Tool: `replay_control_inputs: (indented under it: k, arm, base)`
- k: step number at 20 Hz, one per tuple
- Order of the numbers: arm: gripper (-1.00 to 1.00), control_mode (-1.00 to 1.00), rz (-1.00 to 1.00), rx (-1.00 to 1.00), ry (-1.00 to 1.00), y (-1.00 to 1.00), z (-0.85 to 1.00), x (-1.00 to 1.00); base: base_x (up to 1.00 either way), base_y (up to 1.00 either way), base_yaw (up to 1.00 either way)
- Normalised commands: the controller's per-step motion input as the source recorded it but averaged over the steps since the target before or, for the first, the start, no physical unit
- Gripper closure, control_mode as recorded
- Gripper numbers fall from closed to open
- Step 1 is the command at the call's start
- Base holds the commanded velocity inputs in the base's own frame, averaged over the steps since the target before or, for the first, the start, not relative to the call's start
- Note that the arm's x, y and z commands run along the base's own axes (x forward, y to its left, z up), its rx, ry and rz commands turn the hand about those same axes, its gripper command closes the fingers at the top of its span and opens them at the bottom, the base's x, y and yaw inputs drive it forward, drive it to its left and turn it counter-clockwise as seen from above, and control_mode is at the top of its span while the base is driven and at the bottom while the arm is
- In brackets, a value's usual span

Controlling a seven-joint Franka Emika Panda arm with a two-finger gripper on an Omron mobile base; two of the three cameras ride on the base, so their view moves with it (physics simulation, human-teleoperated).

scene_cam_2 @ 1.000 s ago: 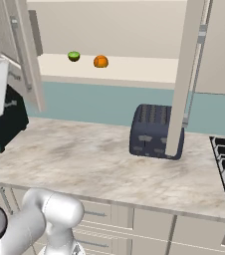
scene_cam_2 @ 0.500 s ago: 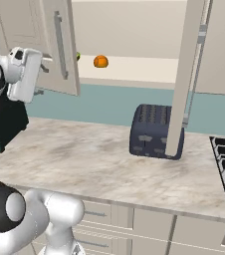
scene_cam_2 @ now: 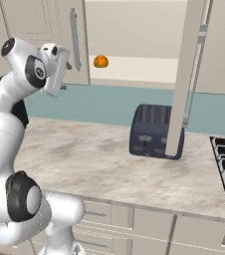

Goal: Pick the orange, kiwi from the counter and place them in the cabinet. Then close the cabinet.

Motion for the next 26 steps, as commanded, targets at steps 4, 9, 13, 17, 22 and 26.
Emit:
replay_control_inputs:
  k: [4, 9, 13, 17, 22, 26]
  arm:
    - [-1.0, -1.0, 0.28, 0.12, 0.02, -1.0, -0.39, 0.99]
    - [-1.0, -1.0, 0.3, 0.09, 0.08, -1.0, -0.58, 0.86]
    - [-1.0, -1.0, 0.27, 0.04, 0.28, -1.0, -0.88, 0.4]
    - [-1.0, -1.0, 0.17, 0.0, 0.4, -0.85, -1.0, 0.16]
    - [-1.0, -1.0, 0.15, -0.02, 0.41, -0.79, -1.0, 0.06]
    - [-1.0, -1.0, 0.13, -0.03, 0.26, -0.81, -1.0, -0.09]
  base:
    - [0.0, 0.0, 0.0]
    - [0.0, 0.0, 0.0]
    - [0.0, 0.0, 0.0]
    - [0.0, 0.0, 0.0]
    - [0.0, 0.0, 0.0]
    - [0.0, 0.0, 0.0]
